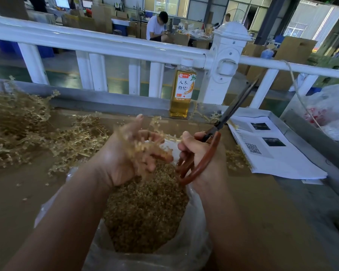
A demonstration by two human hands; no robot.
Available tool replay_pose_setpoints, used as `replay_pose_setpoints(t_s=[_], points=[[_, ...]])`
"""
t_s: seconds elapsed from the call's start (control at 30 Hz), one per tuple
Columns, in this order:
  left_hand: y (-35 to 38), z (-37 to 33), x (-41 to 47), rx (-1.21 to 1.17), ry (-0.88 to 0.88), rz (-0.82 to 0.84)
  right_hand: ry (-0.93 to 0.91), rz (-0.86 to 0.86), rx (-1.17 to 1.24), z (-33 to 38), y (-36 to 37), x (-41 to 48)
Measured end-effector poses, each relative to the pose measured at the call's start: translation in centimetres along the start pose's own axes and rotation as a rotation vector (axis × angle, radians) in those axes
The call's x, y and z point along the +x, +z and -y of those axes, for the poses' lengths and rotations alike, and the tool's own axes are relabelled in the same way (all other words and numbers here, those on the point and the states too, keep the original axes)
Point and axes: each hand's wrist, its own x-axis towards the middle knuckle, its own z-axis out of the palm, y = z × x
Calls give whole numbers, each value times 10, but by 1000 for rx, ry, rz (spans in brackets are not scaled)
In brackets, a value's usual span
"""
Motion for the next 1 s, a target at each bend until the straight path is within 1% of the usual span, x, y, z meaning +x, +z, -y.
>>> replay_pose_setpoints(t_s=[0.07, 0.13, 0.2, 0.27, 0.4, 0.57, 0.63, 0.77, 0.83, 0.9, 1.0], points=[[1, 0, 1, -39, 26, -30, 9, -11, 55, -1, 0, 1], [1, -1, 2, -27, 27, -64, -8, -28, 80, -2, 0, 3], [1, -1, 3, 24, 36, -55, -20, -26, 130, -4, 0, 3], [2, 2, 4, 99, 45, -12, -22, -19, 163, -6, 0, 4], [5, 9, 6, 252, 37, 58, 10, 11, 156, -11, 3, 5], [6, 13, 9, 369, 71, -35, 11, 50, 162, -8, 4, 2], [11, 15, 7, 429, 96, -41, 25, 88, 179, -7, 5, 0], [19, 17, 3, 568, 115, 32, 37, 65, 83, -9, 6, 0], [17, 16, 5, 549, 130, 24, 20, 58, 109, -9, 6, 0], [14, 15, 7, 470, 173, -58, 14, 74, 160, -7, 5, 0], [14, 13, 8, 344, 267, -191, 5, 125, 112, -7, 4, -1]])
